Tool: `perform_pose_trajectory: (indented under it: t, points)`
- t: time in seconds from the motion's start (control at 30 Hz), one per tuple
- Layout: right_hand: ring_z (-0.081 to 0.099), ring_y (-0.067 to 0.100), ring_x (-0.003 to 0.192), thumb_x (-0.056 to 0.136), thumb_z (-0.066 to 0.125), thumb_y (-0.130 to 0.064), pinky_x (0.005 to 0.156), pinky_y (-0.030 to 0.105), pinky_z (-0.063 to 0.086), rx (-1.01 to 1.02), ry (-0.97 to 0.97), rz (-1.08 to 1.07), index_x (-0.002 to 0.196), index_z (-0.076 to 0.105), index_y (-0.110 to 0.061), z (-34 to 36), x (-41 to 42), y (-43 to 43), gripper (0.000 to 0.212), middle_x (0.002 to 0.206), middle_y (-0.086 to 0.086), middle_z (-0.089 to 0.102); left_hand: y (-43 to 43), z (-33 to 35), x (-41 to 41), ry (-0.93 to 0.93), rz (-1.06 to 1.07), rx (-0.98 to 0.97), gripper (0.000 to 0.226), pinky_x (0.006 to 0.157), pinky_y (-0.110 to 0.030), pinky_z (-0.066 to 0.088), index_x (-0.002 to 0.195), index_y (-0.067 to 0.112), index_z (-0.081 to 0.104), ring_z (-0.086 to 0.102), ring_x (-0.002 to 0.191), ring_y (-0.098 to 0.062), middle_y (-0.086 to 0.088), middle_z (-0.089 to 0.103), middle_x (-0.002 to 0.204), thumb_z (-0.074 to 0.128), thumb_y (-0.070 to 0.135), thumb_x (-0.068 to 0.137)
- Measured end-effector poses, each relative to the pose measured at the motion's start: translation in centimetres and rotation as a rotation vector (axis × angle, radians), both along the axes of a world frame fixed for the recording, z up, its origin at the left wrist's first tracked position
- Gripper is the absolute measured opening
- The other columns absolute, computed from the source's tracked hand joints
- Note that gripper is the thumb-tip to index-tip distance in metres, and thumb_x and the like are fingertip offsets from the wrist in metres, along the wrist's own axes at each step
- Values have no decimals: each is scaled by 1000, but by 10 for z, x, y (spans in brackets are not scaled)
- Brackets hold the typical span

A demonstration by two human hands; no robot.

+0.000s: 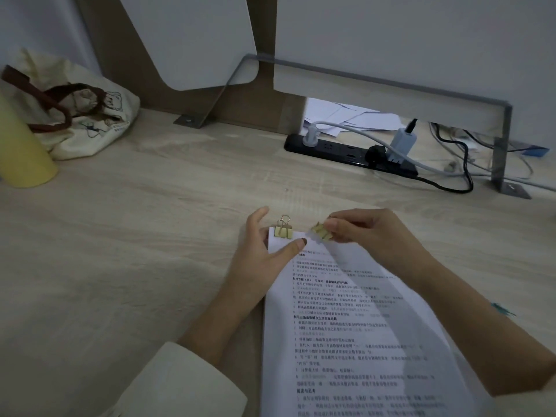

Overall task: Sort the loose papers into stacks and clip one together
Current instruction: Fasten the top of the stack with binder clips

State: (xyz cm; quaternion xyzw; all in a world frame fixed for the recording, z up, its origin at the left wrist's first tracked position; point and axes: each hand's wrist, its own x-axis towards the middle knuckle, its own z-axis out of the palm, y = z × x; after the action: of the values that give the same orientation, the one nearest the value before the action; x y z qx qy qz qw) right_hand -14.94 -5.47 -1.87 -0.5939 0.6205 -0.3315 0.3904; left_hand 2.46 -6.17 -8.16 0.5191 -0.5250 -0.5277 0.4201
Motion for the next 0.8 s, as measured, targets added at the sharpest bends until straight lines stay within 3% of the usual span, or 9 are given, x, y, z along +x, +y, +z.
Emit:
perform_pose_trajectory:
  t: [0.07, 0.13, 0.2, 0.37, 0.5, 0.57, 0.6, 0.7, 0.8]
  points:
    - [66, 6, 74, 81, 66, -26, 68, 14, 49, -58, 124, 24, 82, 75, -26, 3, -11, -4, 9, 85, -8, 73, 0, 2, -1, -23, 23, 72, 64, 94, -44, 49, 131, 24, 40, 63, 101, -18, -2, 64, 116, 72, 27, 76]
    - [64, 16, 75, 81, 67, -24, 69, 28, 49, -107, 211, 54, 83, 76, -21, 3, -18, -7, 10, 85, -3, 72, 0, 3, 0, -35, 4, 69, 35, 89, -49, 52, 112, 17, 59, 68, 93, -22, -3, 70, 104, 69, 24, 79]
    - [63, 16, 75, 80, 68, -20, 71, 27, 47, -149, 267, 84, 83, 77, -16, 3, -20, -10, 10, 83, -1, 72, 3, 5, 0, -50, -13, 39, 15, 83, -54, 53, 93, 14, 67, 70, 85, -26, -8, 74, 92, 66, 23, 82]
    - [55, 3, 66, 79, 70, -18, 60, 8, 39, -181, 362, 141, 81, 77, -13, 3, -25, -19, 9, 81, 1, 71, 6, 6, -1, -67, -16, -14, 36, 80, -58, 51, 88, 7, 64, 67, 85, -35, -16, 72, 89, 60, 38, 71]
    - [58, 12, 67, 76, 72, -22, 58, 11, 39, -143, 299, 158, 78, 77, -20, 6, -29, -25, 6, 81, -2, 72, 6, 7, 0, -47, -34, -16, 36, 82, -59, 50, 89, 7, 62, 67, 86, -36, -16, 72, 91, 60, 38, 72]
    - [61, 25, 74, 74, 73, -24, 63, 26, 45, -108, 272, 178, 79, 77, -22, 10, -32, -29, 6, 78, -3, 72, 6, 9, 0, -34, -49, -21, 41, 82, -60, 49, 92, 2, 60, 66, 88, -39, -20, 70, 93, 60, 38, 73]
    - [64, 22, 74, 74, 72, -24, 66, 28, 47, -89, 274, 202, 79, 77, -24, 12, -33, -31, 6, 78, -4, 73, 7, 11, 0, -23, -54, -19, 44, 82, -59, 49, 93, -1, 58, 65, 88, -40, -22, 69, 94, 60, 38, 73]
    - [64, -3, 66, 76, 71, -22, 66, 8, 46, -28, 281, 310, 74, 74, -30, 19, -36, -36, 9, 75, -10, 73, 6, 13, 0, 18, -57, 2, 34, 84, -52, 50, 96, -1, 59, 66, 91, -37, -21, 70, 96, 62, 29, 82]
    - [64, -8, 65, 77, 70, -23, 64, 1, 45, 53, 278, 353, 75, 74, -31, 24, -37, -41, 9, 75, -12, 74, 6, 13, 0, 49, -36, 27, 14, 84, -43, 53, 98, 6, 63, 69, 91, -28, -13, 73, 98, 57, 15, 88]
